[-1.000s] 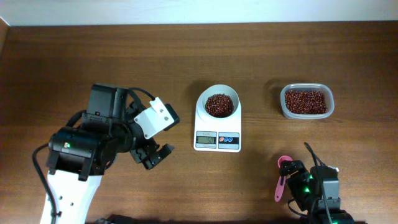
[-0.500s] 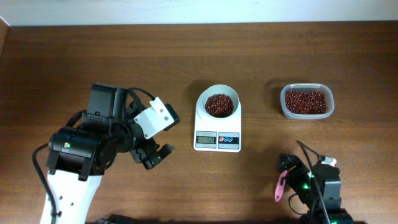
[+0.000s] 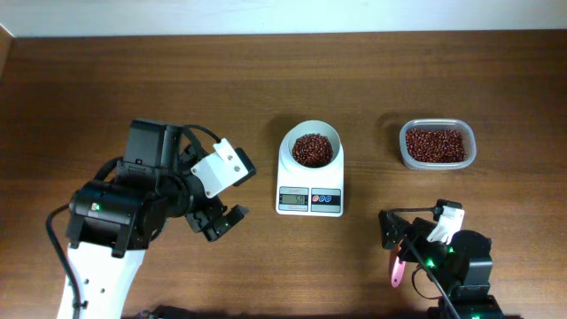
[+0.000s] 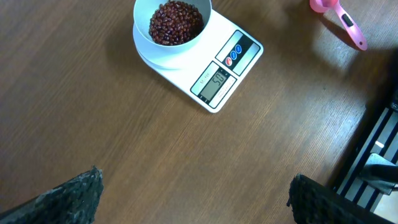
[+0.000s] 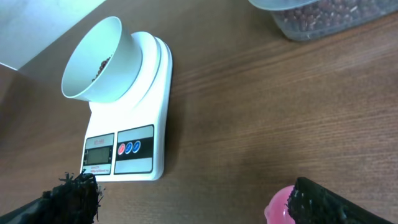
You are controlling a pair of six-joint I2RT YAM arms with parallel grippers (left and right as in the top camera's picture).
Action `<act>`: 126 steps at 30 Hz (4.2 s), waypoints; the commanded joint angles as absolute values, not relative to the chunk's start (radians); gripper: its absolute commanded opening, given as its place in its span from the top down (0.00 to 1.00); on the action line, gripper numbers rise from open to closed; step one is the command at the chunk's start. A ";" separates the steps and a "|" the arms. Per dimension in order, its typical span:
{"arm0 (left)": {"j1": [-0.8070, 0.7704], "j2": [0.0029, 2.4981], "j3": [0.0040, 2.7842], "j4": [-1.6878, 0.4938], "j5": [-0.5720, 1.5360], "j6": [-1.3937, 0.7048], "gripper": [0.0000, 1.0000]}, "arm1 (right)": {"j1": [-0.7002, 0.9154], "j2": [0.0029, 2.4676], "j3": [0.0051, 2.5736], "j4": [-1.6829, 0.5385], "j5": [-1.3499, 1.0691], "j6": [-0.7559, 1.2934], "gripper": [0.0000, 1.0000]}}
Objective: Scoop and weigh 50g on scale
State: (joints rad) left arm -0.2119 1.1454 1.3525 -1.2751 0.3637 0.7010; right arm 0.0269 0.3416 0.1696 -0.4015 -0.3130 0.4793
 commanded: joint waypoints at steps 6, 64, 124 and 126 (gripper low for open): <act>-0.207 1.142 1.347 -1.274 0.378 0.720 0.01 | 0.033 0.343 0.188 -0.375 -0.314 0.451 0.01; -0.207 1.142 1.347 -1.274 0.378 0.720 0.01 | 0.025 0.004 0.223 -0.764 0.064 0.396 0.01; -0.207 1.142 1.347 -1.274 0.378 0.720 0.01 | 0.025 0.007 0.006 -0.072 0.087 0.344 0.01; -0.207 1.142 1.347 -1.274 0.378 0.720 0.01 | 0.025 0.008 0.006 -0.071 0.093 0.344 0.01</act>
